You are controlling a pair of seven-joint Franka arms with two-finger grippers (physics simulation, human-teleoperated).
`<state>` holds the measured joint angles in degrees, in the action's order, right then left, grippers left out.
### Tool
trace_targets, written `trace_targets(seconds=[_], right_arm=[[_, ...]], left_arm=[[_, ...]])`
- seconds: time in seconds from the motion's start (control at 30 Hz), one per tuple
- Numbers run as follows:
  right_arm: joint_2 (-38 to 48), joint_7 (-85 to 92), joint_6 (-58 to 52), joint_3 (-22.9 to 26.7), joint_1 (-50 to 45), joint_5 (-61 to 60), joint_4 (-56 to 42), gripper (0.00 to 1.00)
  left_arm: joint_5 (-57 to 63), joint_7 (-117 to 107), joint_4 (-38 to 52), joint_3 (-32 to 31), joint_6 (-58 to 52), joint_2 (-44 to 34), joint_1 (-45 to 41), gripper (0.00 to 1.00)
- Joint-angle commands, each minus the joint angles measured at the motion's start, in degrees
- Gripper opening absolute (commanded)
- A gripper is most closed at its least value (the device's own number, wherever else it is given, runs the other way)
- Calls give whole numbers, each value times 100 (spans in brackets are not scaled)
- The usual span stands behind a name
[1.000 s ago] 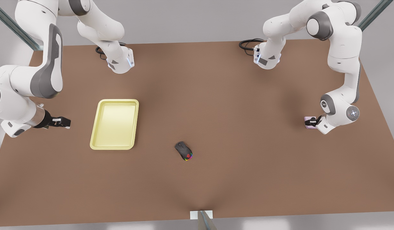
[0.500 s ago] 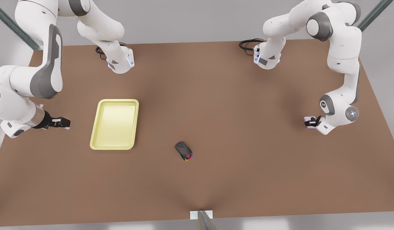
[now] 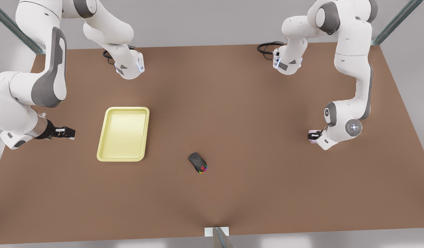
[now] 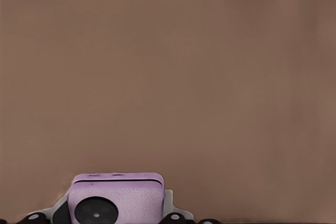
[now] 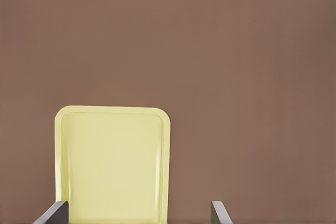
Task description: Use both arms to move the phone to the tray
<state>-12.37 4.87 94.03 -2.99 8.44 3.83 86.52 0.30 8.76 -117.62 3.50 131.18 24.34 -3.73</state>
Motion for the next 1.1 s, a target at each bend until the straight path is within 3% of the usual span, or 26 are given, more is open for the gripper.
trace_targets(seconds=[0.0,0.1,0.17,0.43,0.7,1.07], right_arm=[[6,49,-8,0,0,-5,-4,100],[6,49,-8,0,0,-5,-4,100],[6,49,-8,0,18,-14,-4,100],[-38,50,1,0,26,-5,-13,100],[-38,58,-16,0,35,-5,-4,100],[-38,129,-16,0,123,-5,14,100]], left_arm=[[-74,-3555,196,-148,-655,9,-663,75],[-74,-6201,2067,-1194,-1955,774,-1366,75],[-179,-7397,3193,-1203,-2325,1459,-2254,75],[-601,-9041,3967,-1203,-2448,1890,-3819,75],[-715,-9270,5601,-1212,-2343,2927,-4100,75],[-839,-8505,5926,-1555,-910,3499,-4153,75]])
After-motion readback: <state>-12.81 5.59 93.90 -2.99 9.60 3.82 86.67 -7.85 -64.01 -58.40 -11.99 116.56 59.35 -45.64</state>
